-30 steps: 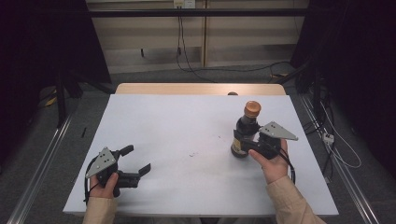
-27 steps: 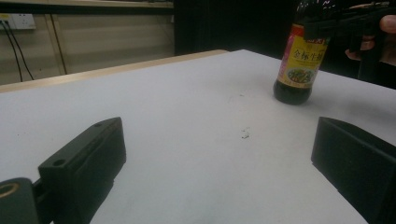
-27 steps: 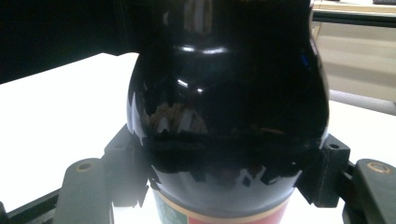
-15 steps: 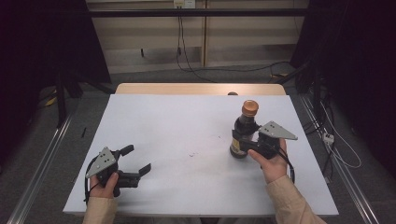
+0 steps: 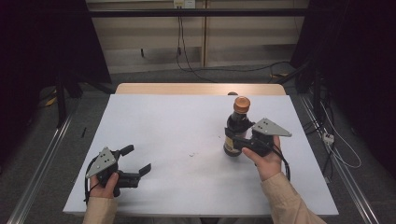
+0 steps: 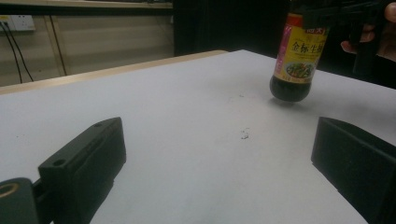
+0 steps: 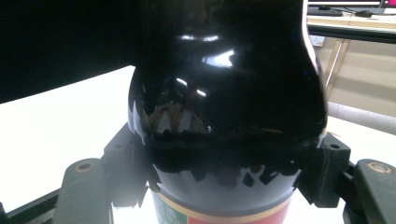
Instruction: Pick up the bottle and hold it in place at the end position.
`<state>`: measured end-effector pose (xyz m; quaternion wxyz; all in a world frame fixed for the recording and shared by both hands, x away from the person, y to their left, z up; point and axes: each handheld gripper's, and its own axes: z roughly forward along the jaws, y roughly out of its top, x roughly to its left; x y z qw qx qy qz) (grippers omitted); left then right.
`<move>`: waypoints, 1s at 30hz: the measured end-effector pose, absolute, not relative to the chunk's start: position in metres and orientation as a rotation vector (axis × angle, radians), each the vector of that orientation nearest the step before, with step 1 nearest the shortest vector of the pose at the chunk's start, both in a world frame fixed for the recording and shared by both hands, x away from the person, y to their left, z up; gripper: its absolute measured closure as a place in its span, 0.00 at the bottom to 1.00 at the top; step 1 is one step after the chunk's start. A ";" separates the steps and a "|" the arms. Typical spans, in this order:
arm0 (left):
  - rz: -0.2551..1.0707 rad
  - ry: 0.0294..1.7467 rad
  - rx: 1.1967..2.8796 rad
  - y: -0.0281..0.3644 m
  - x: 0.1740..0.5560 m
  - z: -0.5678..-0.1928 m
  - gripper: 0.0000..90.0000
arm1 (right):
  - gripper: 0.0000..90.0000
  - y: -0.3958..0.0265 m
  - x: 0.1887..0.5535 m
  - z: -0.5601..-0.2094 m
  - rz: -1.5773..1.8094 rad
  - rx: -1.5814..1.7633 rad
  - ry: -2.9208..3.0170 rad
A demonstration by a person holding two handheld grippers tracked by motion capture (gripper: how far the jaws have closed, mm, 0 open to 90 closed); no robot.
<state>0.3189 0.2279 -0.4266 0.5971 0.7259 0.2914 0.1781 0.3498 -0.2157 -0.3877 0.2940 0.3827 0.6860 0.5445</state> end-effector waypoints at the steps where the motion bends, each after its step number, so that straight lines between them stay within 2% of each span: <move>1: 0.416 0.674 1.688 0.228 0.319 -0.427 0.03 | 0.32 -0.214 0.350 -0.388 1.454 1.018 1.826; 30: 0.412 0.669 1.693 0.227 0.319 -0.426 0.03 | 0.32 -0.165 0.377 -0.387 1.505 0.972 1.874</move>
